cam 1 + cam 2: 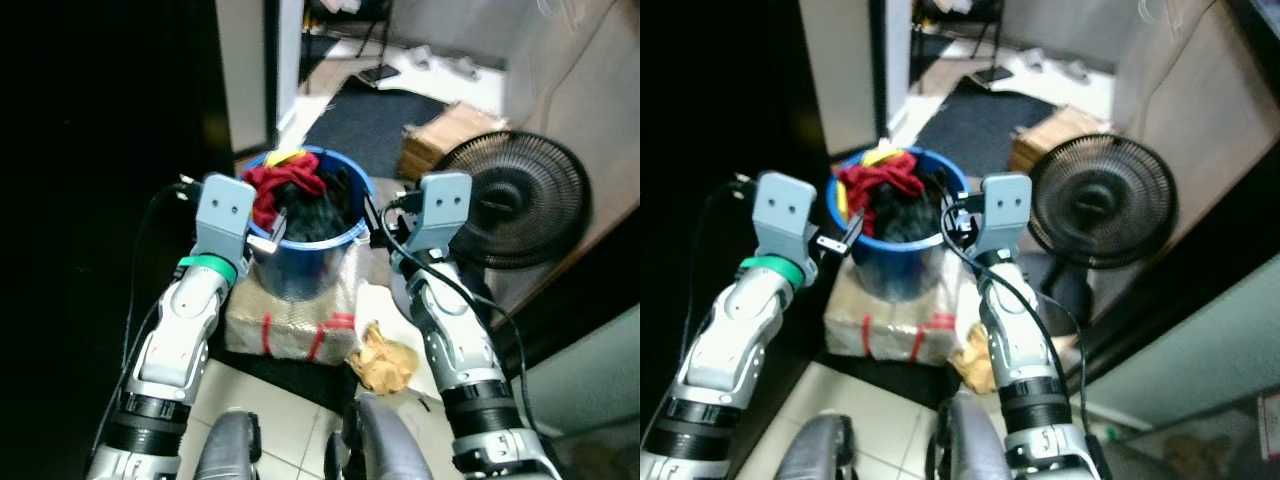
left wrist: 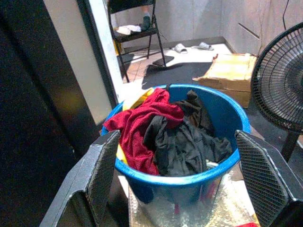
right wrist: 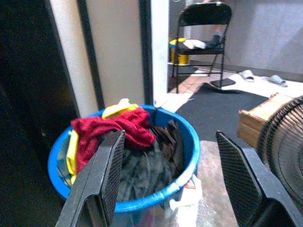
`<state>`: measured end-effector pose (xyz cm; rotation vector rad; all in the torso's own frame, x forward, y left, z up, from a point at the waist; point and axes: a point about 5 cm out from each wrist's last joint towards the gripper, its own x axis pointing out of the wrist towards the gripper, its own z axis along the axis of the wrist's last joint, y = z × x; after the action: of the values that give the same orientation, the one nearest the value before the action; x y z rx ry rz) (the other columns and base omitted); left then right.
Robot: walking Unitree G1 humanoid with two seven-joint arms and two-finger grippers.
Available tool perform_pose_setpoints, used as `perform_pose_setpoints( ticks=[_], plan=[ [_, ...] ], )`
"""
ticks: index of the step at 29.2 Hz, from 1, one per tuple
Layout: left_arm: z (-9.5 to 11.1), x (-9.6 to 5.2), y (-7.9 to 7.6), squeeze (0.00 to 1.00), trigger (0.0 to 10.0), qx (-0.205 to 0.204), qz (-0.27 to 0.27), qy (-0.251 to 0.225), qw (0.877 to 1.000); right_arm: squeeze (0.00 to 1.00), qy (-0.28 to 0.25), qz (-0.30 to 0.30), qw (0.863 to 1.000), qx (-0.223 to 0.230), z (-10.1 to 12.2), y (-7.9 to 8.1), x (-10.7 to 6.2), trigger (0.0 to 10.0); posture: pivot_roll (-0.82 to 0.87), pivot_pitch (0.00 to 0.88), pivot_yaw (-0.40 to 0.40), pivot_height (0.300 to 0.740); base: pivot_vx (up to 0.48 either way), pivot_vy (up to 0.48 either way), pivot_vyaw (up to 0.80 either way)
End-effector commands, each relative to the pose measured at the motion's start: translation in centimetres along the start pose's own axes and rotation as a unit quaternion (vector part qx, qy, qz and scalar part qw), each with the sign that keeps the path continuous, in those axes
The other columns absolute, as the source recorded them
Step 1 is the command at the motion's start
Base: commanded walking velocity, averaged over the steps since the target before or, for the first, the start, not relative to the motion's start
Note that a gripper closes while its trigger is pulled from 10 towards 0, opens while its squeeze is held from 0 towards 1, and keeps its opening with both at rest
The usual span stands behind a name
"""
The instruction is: Clothes washing
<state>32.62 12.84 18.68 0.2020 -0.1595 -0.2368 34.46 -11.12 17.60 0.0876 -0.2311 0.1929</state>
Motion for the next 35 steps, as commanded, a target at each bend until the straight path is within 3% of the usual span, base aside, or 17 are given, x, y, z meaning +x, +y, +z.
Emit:
perform_pose_setpoints(
  ticks=[1,25,35],
  plan=[
    [-0.36,-0.15,-0.17,0.00,10.0,-0.003,-0.004,0.008,1.000,0.00,0.004,0.001,1.000,0.001,-0.19,0.14,-0.04,10.0,0.04,0.074,-0.002,0.590,0.000,0.000,0.00],
    [-0.25,-0.12,-0.12,0.00,10.0,-0.003,-0.002,0.008,1.000,0.00,0.004,0.000,1.000,0.002,-0.22,0.16,-0.10,10.0,0.04,0.082,0.000,0.515,0.000,0.000,0.00],
    [-0.23,-0.12,-0.11,0.00,10.0,-0.003,-0.002,0.008,1.000,0.00,0.004,0.000,1.000,0.003,-0.22,0.14,-0.12,10.0,0.04,0.085,0.000,0.505,0.000,0.000,0.00]
  ],
)
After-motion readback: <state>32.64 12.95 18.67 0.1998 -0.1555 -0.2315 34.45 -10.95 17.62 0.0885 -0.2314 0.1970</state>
